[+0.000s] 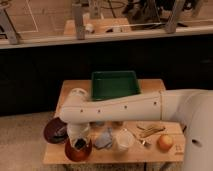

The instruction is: Wipe red bowl with eraser

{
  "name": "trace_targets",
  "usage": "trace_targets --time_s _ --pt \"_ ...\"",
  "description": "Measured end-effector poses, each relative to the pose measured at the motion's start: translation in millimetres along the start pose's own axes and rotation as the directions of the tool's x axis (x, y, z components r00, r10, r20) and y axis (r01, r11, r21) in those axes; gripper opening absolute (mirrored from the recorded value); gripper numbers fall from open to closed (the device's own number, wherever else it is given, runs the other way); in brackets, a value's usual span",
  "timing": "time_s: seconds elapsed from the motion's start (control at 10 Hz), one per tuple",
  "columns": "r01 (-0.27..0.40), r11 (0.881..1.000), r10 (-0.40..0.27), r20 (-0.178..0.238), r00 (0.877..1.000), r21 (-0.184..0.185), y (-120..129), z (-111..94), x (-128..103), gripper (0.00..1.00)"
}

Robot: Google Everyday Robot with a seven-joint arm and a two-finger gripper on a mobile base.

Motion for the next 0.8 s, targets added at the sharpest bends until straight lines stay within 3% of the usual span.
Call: trace_targets --time_s 0.4,0.8 --pt "0.055 0.998 -0.055 0.009 0.998 0.015 -12.0 -2.5 -32.0 0.15" --pt "0.032 0.999 -0.032 0.018 0.999 -0.001 9.9 -2.1 -50.9 0.15"
